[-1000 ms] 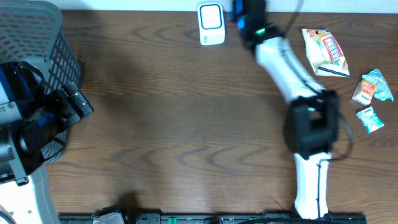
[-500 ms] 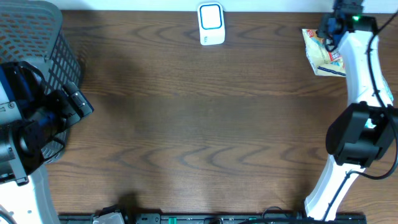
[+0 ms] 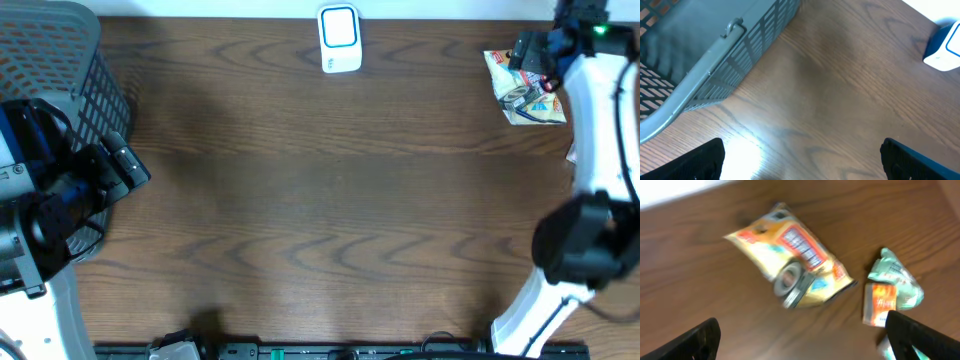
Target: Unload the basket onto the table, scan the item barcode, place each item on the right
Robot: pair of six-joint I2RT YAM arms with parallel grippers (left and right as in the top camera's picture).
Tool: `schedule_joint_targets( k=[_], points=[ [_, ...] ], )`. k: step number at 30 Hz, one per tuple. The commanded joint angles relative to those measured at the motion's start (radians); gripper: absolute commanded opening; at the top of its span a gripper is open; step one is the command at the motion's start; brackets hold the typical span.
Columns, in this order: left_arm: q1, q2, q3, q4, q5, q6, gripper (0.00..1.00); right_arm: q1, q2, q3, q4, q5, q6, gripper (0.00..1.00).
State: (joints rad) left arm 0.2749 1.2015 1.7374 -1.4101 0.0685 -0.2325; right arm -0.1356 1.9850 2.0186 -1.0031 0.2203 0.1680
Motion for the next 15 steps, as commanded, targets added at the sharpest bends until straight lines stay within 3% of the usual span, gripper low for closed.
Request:
schedule_joint_targets(
  k=[1,8,15],
  points=[
    [0.005,0.000,-0.009,-0.003,-0.010,-0.002,0.98,0.016,-0.246,0.014,-0.098,-0.244,0.020,0.99],
    [0.005,0.000,-0.009,-0.003,-0.010,-0.002,0.98,0.039,-0.526,-0.033,-0.330,-0.306,0.108,0.99],
    [0.005,0.000,-0.009,-0.003,-0.010,-0.002,0.98,0.125,-0.891,-0.369,-0.275,-0.290,0.070,0.99]
  ],
)
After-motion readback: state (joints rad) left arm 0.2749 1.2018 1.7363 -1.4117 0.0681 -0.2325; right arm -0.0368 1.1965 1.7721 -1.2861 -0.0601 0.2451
